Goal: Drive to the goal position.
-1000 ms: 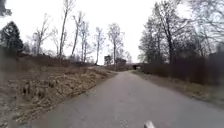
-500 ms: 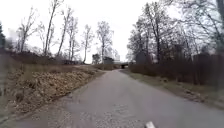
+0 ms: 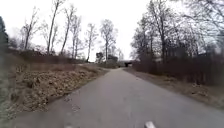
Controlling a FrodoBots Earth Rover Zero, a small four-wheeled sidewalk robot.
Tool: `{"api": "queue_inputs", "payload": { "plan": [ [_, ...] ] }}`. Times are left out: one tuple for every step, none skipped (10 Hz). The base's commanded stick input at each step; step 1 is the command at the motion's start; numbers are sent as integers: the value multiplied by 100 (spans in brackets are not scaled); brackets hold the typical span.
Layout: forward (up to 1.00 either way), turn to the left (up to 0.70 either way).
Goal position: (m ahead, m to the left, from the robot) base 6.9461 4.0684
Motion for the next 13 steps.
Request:
{"api": "queue_inputs", "payload": {
  "plan": [
    [70, -35],
    [70, -26],
    [70, -15],
    [70, -4],
    [70, 0],
    [70, 0],
    [70, 0],
    [70, 0],
    [70, 0],
    [70, 0],
    [70, 0],
    [70, 0],
    [70, 0]
  ]
}}
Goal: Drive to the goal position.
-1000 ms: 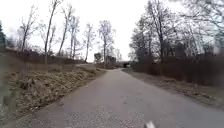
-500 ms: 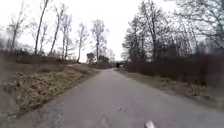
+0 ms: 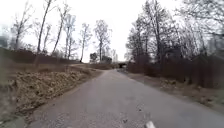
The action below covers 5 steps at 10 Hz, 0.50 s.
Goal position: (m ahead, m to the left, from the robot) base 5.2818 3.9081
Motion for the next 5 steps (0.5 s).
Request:
{"api": "queue_inputs", "payload": {
  "plan": [
    [70, 0],
    [70, 0],
    [70, 0],
    [70, 0],
    [70, 0]
  ]
}}
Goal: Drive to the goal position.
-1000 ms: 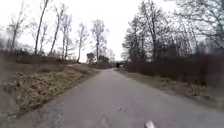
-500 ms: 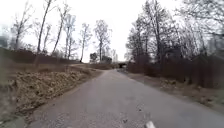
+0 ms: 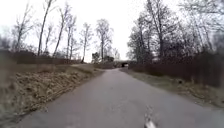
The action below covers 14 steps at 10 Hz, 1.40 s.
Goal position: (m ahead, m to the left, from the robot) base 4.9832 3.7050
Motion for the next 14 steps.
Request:
{"api": "queue_inputs", "payload": {
  "plan": [
    [70, 0],
    [70, 0],
    [70, 0],
    [70, 0],
    [70, 0],
    [70, 0],
    [70, 0],
    [70, 0],
    [70, 0],
    [70, 0],
    [70, -2],
    [70, -16],
    [70, -32],
    [70, -31]
  ]
}}
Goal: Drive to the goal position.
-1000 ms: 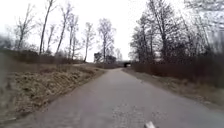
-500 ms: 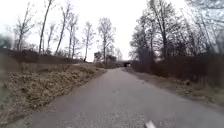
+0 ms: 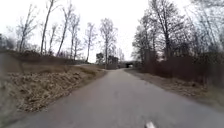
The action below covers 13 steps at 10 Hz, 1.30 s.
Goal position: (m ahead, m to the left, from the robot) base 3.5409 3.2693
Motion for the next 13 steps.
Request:
{"api": "queue_inputs", "payload": {
  "plan": [
    [70, -22],
    [70, -5],
    [70, 0],
    [70, 0],
    [70, 0],
    [70, 0],
    [70, 0],
    [70, 0],
    [70, 0],
    [70, 0],
    [70, -7],
    [70, -15],
    [70, -23]
  ]
}}
